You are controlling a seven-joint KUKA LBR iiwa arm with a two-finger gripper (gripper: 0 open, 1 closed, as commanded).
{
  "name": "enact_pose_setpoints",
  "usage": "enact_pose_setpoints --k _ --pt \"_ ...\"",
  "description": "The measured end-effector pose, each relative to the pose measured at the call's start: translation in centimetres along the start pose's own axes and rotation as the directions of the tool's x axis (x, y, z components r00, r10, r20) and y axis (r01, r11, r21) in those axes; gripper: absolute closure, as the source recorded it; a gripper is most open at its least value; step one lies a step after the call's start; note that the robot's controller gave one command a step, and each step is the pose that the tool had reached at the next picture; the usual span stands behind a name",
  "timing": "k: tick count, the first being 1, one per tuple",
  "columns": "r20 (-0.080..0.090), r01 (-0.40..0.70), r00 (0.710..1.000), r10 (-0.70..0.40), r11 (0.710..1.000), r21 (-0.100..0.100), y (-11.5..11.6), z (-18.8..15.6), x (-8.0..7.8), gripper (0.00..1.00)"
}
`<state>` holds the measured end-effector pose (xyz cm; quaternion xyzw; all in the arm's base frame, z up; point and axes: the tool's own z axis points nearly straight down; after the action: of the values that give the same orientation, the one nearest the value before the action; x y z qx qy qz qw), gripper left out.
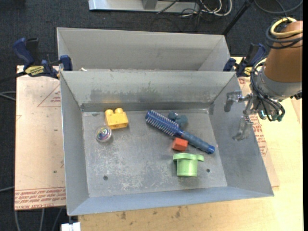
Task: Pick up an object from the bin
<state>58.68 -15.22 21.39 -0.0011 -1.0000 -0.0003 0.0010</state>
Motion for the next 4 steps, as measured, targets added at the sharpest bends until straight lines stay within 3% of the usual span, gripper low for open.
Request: enact_pose_setpoints --k 1,2,3,4 --pt "-0.002 -0.120 0.993 0.120 0.993 -0.004 6.6 5.7 0.0 0.00" --pt "0.002 -0.242 0.970 0.242 0.970 -0.005 14.5 6.5 -0.6 0.00" --pt "0.004 -0.309 0.951 0.309 0.951 -0.002 15.9 10.6 -4.5 0.00" --pt "0.000 -0.331 0.944 0.331 0.944 0.000 17.7 14.6 -3.7 0.00"
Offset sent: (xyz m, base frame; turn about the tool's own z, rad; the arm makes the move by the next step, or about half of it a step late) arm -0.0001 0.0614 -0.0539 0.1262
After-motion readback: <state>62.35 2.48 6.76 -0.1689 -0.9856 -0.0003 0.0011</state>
